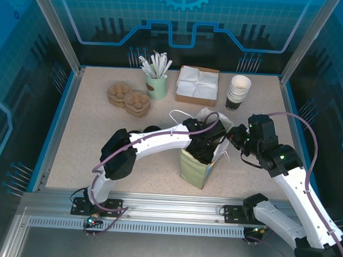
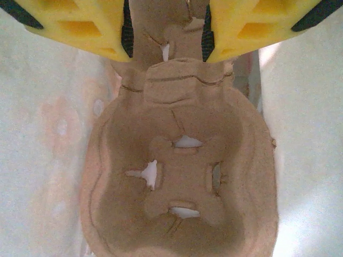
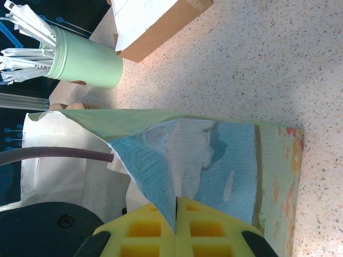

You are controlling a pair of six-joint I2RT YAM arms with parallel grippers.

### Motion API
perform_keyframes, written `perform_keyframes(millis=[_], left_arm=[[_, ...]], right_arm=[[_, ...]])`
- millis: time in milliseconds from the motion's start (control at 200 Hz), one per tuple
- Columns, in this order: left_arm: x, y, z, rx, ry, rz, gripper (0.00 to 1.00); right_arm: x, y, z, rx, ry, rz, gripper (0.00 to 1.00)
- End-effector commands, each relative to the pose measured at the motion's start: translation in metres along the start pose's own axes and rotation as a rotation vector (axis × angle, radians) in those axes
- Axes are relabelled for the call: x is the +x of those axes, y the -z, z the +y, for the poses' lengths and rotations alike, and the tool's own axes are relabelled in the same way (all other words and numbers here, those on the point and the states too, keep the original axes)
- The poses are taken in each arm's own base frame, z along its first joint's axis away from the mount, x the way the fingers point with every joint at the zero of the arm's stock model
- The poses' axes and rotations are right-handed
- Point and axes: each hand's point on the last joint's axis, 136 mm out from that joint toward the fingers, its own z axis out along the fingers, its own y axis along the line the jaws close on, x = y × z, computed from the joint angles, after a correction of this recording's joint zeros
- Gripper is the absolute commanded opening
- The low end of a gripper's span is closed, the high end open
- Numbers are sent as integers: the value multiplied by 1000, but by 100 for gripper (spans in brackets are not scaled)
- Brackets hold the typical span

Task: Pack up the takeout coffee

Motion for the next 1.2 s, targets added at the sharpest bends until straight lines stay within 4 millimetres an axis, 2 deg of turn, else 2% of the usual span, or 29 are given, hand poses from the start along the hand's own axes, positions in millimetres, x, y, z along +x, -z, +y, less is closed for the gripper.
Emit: perform_keyframes(millis=[0, 245, 500, 715, 870, 1196], left_arm=[[17, -26, 10, -29, 1, 87, 41], [23, -30, 9, -17, -39, 115, 41], [19, -32, 8, -19, -29, 116, 43], [20, -42, 18, -57, -13, 127, 44], [20, -48, 19, -50, -9, 133, 45], [26, -66, 23, -63, 4, 154, 45]], right_arm=[[-5, 4, 17, -74, 24, -4, 0], [-4, 4, 10, -51, 48, -6, 0], [-2, 3, 7, -53, 47, 0, 0], [-3, 9, 10, -73, 59, -5, 0], [-3, 12, 13, -88, 67, -7, 0], [5, 5, 8, -88, 57, 27, 0]])
